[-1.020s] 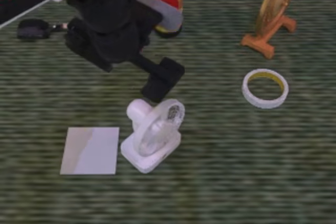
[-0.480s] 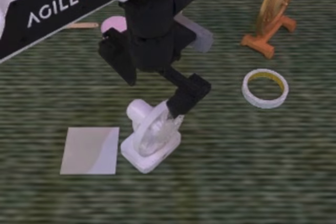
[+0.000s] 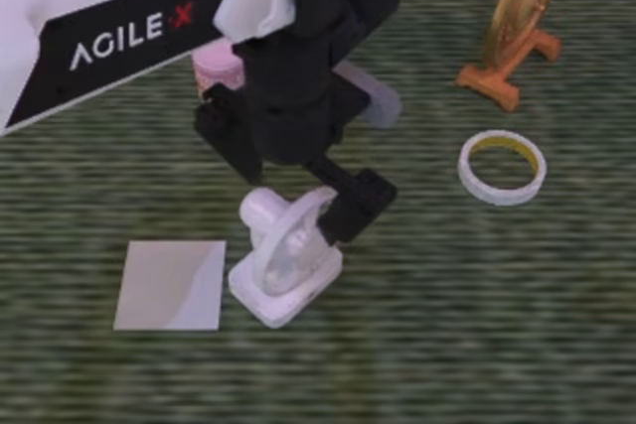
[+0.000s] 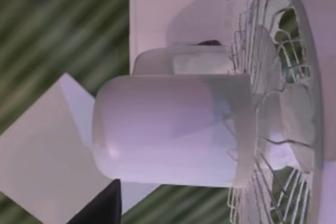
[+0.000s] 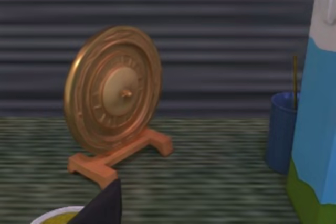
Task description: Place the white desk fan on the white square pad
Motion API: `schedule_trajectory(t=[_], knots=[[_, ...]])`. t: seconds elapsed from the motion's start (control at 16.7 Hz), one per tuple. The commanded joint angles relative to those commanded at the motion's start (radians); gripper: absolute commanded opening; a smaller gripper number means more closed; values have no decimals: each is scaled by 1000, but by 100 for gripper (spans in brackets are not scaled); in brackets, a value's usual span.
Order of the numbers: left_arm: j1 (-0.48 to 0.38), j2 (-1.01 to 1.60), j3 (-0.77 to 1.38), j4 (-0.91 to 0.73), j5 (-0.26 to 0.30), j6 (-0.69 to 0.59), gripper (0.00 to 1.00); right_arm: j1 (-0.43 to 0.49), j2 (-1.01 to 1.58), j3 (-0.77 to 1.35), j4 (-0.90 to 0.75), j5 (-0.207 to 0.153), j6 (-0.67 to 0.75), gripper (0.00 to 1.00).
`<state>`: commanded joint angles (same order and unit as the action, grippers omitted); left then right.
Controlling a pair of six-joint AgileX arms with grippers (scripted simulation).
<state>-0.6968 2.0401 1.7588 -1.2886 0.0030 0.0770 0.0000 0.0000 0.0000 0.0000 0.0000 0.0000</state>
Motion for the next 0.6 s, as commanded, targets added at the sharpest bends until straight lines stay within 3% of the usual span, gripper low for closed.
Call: schedule_trajectory(t=[0.36,0.6], knots=[[-1,2,-62,63,0,0,100,0,0,0,0,0,0,100],[-1,2,-62,63,0,0,70,0,0,0,0,0,0,100]])
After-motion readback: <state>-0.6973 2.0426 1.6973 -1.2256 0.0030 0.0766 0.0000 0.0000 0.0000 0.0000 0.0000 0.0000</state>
